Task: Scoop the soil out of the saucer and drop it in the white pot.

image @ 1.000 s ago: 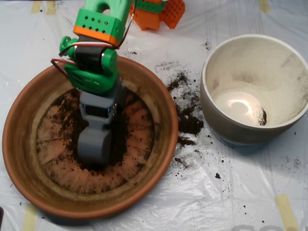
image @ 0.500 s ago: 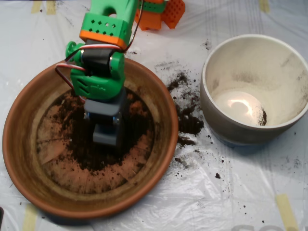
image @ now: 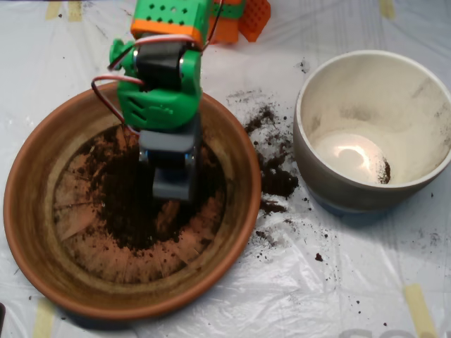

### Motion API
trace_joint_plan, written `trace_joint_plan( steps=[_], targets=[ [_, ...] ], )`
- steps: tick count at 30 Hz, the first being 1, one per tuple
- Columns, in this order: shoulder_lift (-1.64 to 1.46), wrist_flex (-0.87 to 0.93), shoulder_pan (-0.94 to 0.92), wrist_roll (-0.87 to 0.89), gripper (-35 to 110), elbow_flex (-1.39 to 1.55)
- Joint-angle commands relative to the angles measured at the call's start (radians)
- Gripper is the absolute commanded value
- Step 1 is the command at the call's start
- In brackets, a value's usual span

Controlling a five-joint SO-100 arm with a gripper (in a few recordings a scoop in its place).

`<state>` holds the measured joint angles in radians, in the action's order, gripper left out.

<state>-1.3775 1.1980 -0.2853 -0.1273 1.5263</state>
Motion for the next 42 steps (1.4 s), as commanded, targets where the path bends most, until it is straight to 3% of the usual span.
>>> trace_joint_plan(
  steps=[1,18,36,42],
  targets=[
    [-0.219,0.074,0.031,-0.009,0,-0.120],
    [-0.423,0.259,0.311,-0.066,0,-0.276],
    [-0.261,0.311,0.716,-0.095,0,-0.456],
    [-0.278,0.299,0.736,-0.087,30,-0.394]
  ],
)
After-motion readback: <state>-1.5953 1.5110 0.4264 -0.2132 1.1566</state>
